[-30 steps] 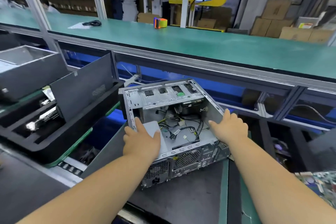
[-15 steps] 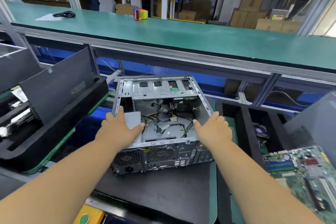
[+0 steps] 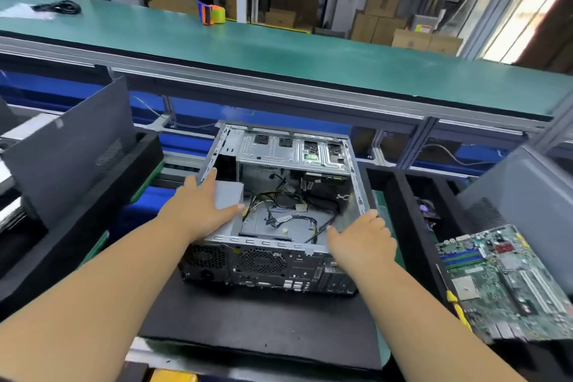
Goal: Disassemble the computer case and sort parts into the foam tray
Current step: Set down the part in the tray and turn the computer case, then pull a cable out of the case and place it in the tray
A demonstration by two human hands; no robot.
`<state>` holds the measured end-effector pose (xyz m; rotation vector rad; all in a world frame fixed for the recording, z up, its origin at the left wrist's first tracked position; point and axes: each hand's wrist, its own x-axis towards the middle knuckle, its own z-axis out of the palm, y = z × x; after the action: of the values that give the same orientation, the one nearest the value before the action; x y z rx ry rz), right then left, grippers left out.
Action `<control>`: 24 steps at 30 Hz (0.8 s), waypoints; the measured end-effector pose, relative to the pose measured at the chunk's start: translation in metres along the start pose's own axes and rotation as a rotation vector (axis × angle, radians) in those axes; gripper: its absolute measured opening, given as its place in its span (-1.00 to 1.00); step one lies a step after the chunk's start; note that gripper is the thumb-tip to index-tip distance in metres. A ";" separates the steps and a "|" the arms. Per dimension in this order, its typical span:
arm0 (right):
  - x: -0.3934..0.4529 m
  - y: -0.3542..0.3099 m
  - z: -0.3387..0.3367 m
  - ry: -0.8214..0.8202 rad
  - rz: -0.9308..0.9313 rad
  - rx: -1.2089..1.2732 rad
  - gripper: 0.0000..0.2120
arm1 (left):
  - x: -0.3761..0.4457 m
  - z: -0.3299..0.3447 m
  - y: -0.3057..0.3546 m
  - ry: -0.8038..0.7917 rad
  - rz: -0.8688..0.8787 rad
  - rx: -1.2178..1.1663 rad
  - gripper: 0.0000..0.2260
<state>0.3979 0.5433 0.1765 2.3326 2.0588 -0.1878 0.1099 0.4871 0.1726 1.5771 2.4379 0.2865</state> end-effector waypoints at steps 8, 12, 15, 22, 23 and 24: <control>-0.006 -0.015 -0.009 -0.056 0.102 -0.075 0.03 | 0.003 0.000 -0.008 0.029 0.035 -0.001 -0.06; -0.004 -0.028 -0.024 0.047 0.017 -0.163 -0.08 | -0.002 0.002 -0.007 0.036 0.013 0.012 -0.07; -0.001 -0.048 -0.032 0.076 -0.209 -0.111 -0.23 | -0.002 0.002 -0.007 0.030 0.000 -0.001 -0.06; 0.021 -0.099 -0.037 -0.452 -0.456 0.286 -0.58 | -0.002 0.005 -0.006 0.068 -0.036 0.002 -0.07; 0.026 -0.104 -0.036 -0.482 -0.478 0.301 -0.62 | -0.002 0.005 -0.006 0.071 -0.045 -0.004 -0.07; 0.031 -0.109 -0.034 -0.517 -0.492 0.316 -0.64 | -0.002 0.006 -0.006 0.076 -0.053 -0.011 -0.07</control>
<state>0.2960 0.5915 0.2138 1.5862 2.3716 -1.0635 0.1072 0.4830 0.1658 1.5214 2.5258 0.3564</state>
